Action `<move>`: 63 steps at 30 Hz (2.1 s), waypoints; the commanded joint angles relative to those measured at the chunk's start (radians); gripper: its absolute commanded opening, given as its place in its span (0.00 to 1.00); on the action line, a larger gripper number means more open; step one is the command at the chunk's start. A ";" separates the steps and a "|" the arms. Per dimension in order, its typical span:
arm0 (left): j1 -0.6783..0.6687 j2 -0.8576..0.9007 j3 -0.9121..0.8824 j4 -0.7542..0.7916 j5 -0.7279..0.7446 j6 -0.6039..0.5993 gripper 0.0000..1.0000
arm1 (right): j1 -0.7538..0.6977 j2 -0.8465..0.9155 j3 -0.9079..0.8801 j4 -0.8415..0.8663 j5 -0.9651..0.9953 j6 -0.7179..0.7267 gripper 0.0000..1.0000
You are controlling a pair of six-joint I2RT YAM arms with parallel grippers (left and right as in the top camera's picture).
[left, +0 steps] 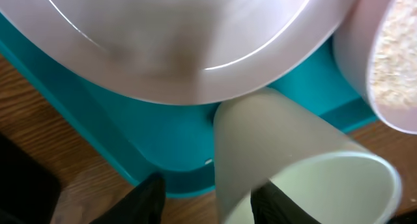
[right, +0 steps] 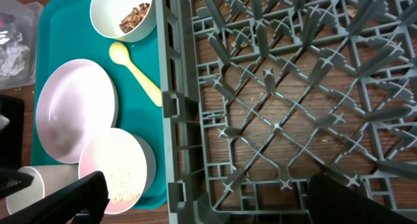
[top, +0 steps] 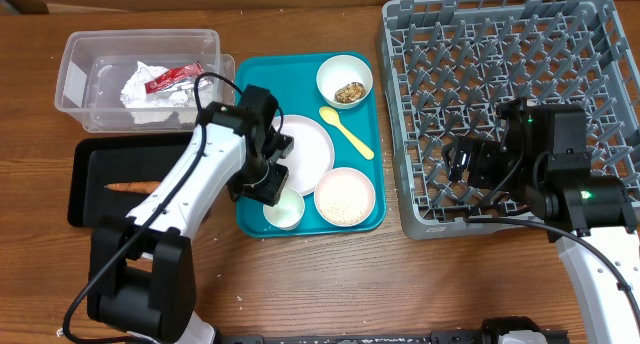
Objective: Sort waste into correct bins and load items into the dishwasher
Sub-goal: 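Lift the white cup with the left gripper toward the right gripper, then grasp the cup with the right gripper, release with the left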
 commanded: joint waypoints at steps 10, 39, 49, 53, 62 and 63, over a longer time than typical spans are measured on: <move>0.024 -0.002 0.009 0.024 0.024 -0.080 0.04 | 0.004 -0.002 0.027 0.009 -0.018 -0.004 1.00; 0.217 -0.001 0.346 -0.215 1.475 0.210 0.04 | 0.294 0.163 0.027 0.805 -0.746 0.137 1.00; 0.171 -0.001 0.346 -0.217 1.431 0.206 0.04 | 0.369 0.182 0.027 0.954 -0.746 0.193 0.79; 0.171 -0.001 0.346 -0.222 1.410 0.206 0.09 | 0.369 0.182 0.027 0.953 -0.746 0.193 0.59; 0.189 -0.001 0.346 -0.220 1.219 0.163 0.55 | 0.205 0.129 0.027 0.881 -0.743 0.192 0.50; 0.200 -0.001 0.346 -0.217 1.173 0.152 0.56 | 0.155 0.116 0.027 0.837 -0.736 0.192 0.50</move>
